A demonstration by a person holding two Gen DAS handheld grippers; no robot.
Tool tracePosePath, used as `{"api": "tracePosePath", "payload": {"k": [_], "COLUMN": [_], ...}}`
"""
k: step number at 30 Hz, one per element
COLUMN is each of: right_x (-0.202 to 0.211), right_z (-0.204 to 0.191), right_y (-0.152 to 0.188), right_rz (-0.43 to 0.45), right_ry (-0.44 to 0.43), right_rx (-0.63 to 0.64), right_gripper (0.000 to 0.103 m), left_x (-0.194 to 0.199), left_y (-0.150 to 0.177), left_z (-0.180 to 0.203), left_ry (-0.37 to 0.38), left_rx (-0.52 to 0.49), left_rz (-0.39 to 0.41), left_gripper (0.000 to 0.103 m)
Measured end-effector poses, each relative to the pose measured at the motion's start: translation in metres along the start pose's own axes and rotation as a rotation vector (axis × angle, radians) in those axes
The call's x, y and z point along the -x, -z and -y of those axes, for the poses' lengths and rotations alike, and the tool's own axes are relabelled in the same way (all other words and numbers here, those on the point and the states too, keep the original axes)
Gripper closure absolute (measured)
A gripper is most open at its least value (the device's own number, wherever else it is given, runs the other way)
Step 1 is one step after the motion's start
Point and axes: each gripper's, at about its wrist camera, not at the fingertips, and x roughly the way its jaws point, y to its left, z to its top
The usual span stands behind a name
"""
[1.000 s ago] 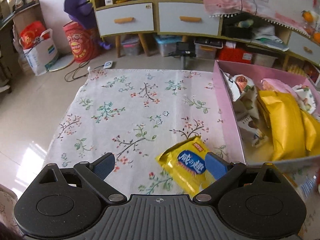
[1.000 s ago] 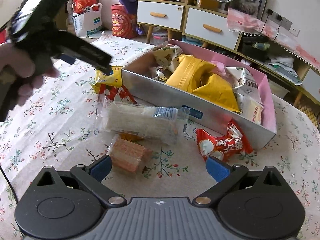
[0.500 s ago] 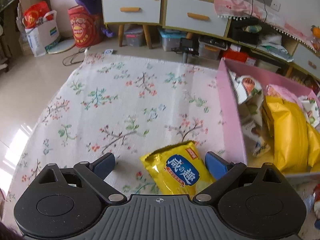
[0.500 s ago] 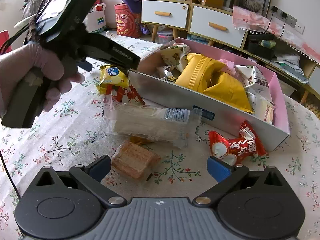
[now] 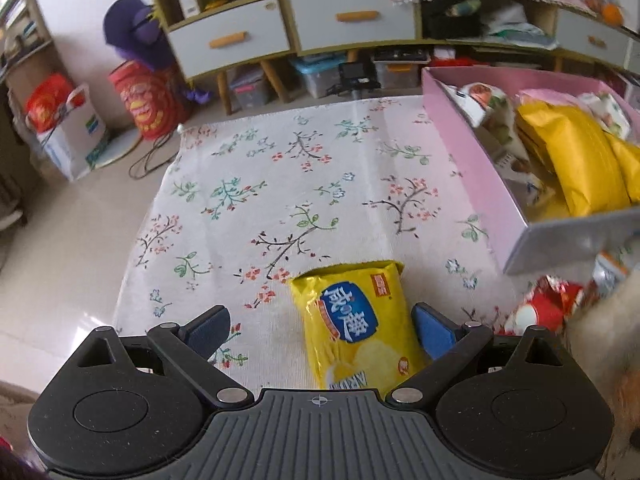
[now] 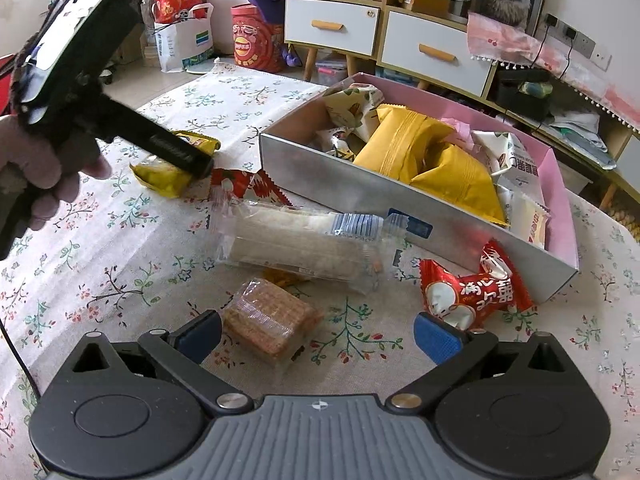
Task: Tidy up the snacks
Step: 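Move the left tool to the yellow chips bag and close on it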
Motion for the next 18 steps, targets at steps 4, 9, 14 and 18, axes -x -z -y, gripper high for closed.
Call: {"api": "tracePosePath", "payload": {"k": [4, 9, 14, 18], "right_x": [0.003, 0.002, 0.002, 0.001], "right_z": [-0.001, -0.004, -0.005, -0.002], "right_y": [0.003, 0.005, 0.008, 0.012], "right_rz": [0.007, 0.008, -0.006, -0.027], "right_ry": [0.011, 0.007, 0.003, -0.01], "right_rx": [0.008, 0.02, 0.04, 0.021], "right_gripper": [0.019, 0.019, 0.023, 0.035], "left_x": [0.002, 0.001, 0.001, 0.002], "left_y": [0.008, 0.019, 0.026, 0.03], "left_z": [-0.004, -0.015, -0.02, -0.019], "left_ry": [0.035, 0.115, 0.19, 0.233], "left_rx": [0.009, 0.053, 0.008, -0.028], "left_rz": [0.038, 0.08, 0.142, 0.19], "left_gripper": [0.006, 0.013, 0.026, 0.043]}}
